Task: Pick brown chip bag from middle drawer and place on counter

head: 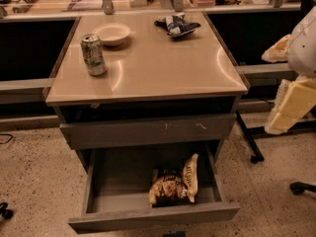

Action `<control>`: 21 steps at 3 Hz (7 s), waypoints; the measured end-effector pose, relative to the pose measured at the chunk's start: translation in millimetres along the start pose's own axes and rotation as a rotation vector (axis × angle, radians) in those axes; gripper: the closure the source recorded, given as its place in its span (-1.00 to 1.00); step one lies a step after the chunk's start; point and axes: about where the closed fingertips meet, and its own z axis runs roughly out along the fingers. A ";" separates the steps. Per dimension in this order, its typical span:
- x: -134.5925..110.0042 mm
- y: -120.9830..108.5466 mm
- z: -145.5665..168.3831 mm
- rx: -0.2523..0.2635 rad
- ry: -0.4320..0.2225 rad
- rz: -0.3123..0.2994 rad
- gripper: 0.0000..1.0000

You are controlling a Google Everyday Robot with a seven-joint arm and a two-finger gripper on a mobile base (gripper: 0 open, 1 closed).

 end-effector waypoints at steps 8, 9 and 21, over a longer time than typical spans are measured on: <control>29.2 12.8 113.8 -0.068 -0.037 -0.565 1.00; 45.4 10.2 145.5 -0.121 -0.101 -0.705 1.00; 41.5 57.4 355.5 0.087 -0.562 -1.636 0.62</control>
Offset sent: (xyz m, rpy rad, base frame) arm 0.0023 0.0088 -0.0344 0.0530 -0.0047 0.1036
